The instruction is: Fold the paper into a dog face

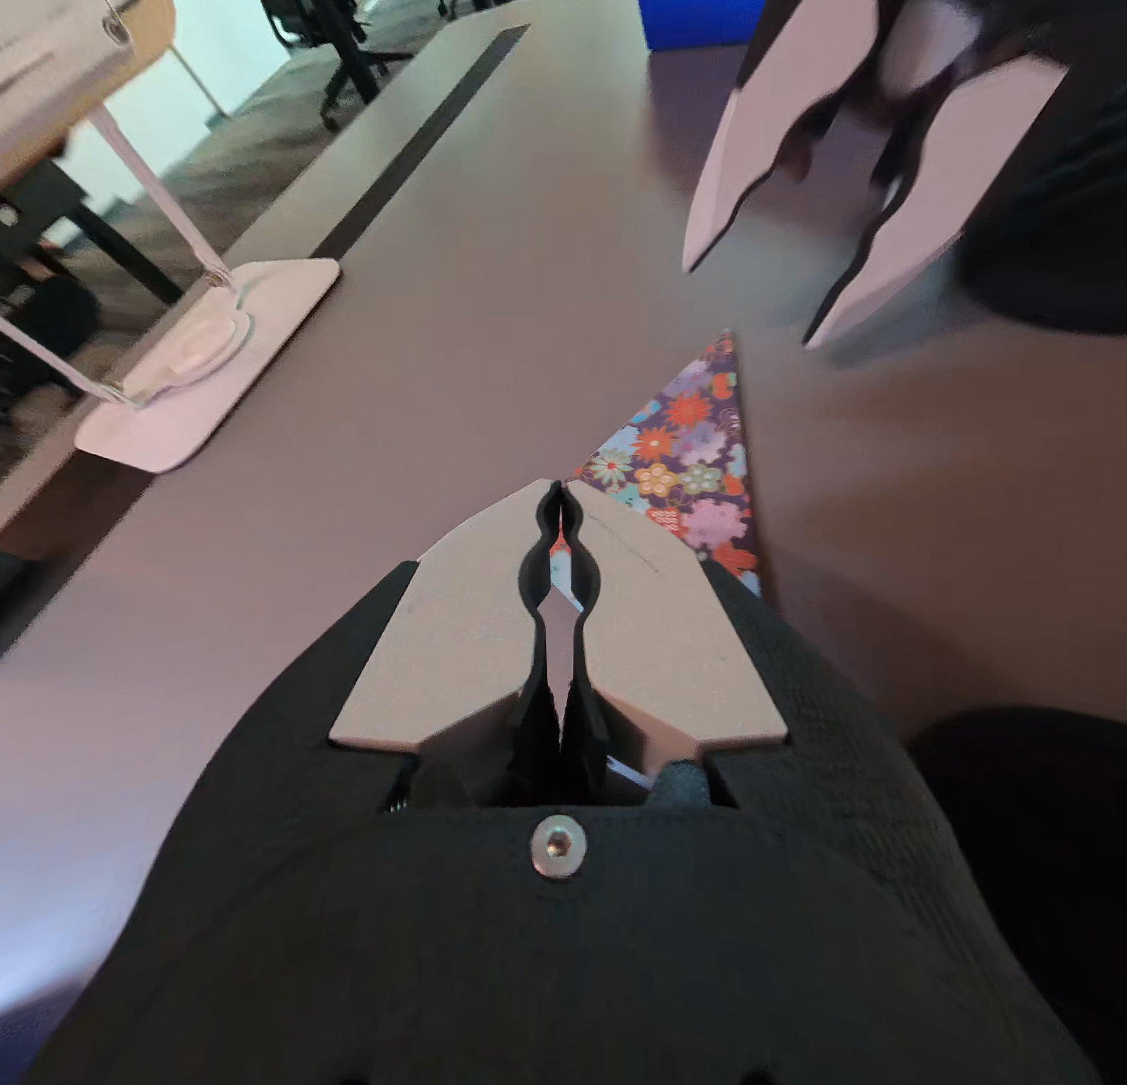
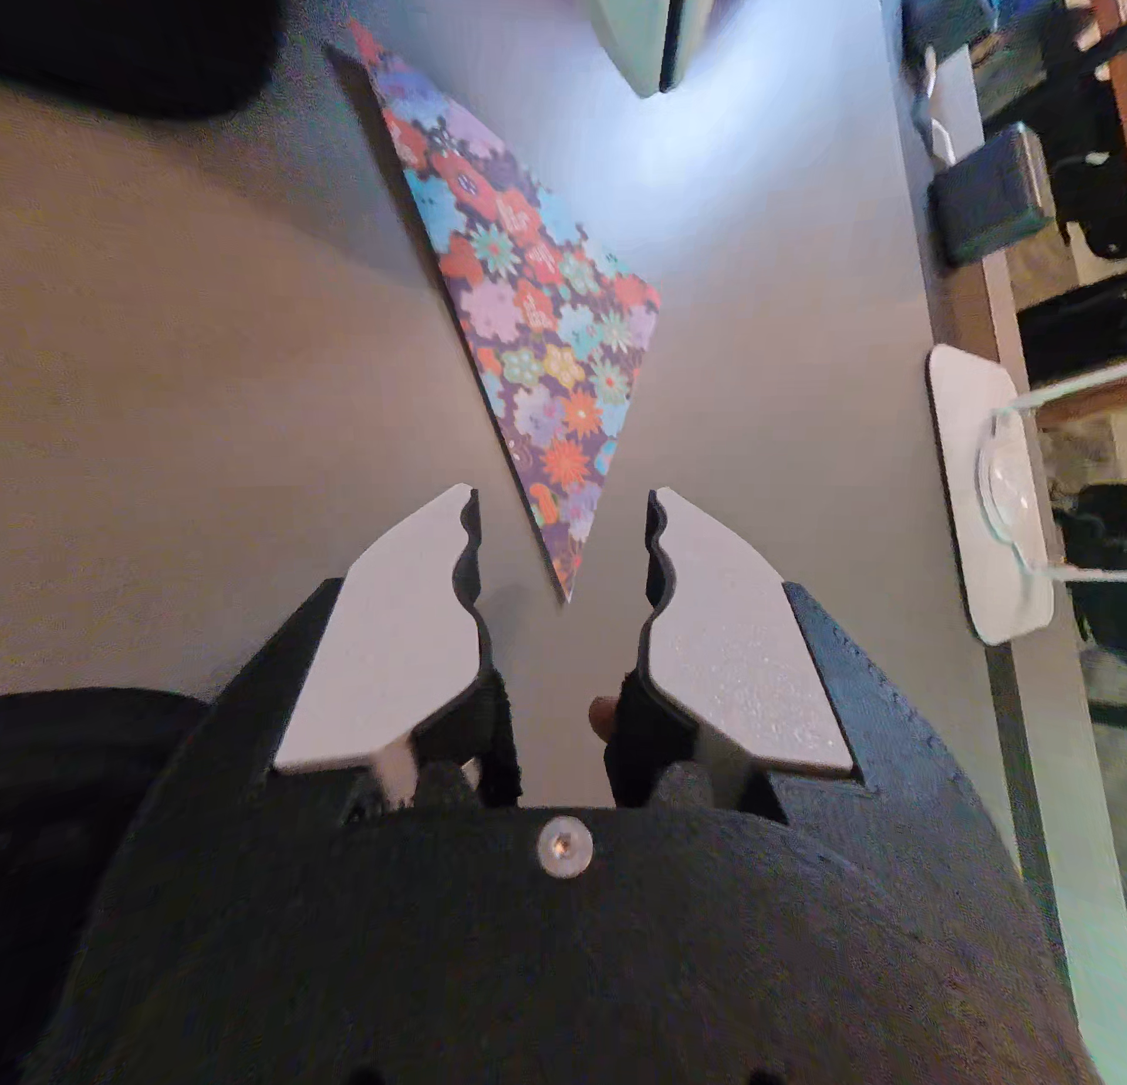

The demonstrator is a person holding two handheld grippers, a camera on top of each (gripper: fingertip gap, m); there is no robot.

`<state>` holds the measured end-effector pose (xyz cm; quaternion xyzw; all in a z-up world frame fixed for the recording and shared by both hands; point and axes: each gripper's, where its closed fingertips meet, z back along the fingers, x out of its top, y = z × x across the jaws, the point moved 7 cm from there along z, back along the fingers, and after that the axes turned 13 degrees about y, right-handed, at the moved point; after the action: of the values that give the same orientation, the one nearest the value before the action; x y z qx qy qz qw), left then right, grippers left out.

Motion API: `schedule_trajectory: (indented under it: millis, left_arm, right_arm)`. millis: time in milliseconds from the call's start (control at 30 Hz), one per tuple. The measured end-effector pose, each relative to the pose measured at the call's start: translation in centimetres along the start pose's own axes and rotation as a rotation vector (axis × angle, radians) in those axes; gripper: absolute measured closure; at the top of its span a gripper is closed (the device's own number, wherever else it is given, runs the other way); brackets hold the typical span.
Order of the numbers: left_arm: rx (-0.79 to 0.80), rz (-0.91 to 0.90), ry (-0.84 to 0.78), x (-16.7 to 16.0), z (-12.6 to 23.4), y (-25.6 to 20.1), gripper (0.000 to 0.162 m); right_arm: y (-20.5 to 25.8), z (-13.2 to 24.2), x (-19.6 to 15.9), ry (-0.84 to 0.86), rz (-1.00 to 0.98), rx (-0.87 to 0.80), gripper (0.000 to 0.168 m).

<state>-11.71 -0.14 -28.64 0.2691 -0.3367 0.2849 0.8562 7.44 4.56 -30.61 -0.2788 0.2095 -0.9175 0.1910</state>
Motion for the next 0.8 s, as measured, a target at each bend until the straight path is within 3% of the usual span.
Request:
schedule_trajectory:
  millis: [33,67,133,333,533,667,800]
  left_arm:
    - [-0.025,0.032,0.004,-0.1,0.8,-0.2,0.160]
    - [-0.049,0.070,0.028,-0.4,1.4,-0.5,0.088]
    - [-0.119,0.118,0.107,-1.3,2.2,-1.8,0.068]
    - [-0.086,0.105,0.221,-4.1,3.6,-5.0,0.085]
    - [-0.051,0.144,0.155,-4.6,5.0,-5.0,0.093]
    - [-0.016,0.034,0.114,-4.6,4.9,-5.2,0.102]
    - [0.055,-0.159,0.073,-4.1,3.6,-5.2,0.114]
  right_arm:
    - [0.2,-0.3,0.8,-0.032,0.032,0.006,0.121]
    - [0.4,-0.7,1.8,-0.064,0.054,0.013,0.125]
    - [1.4,-1.7,3.9,-0.114,0.095,0.069,0.129]
    - [2.8,-4.9,7.6,-0.049,0.271,0.099,0.138]
    - [2.1,-6.2,8.3,-0.026,0.260,0.324,0.167]
    - [1.2,-6.1,7.2,-0.155,0.252,0.403,0.168]
    - [-0.2,-4.1,6.5,-0.405,0.174,0.490,0.168]
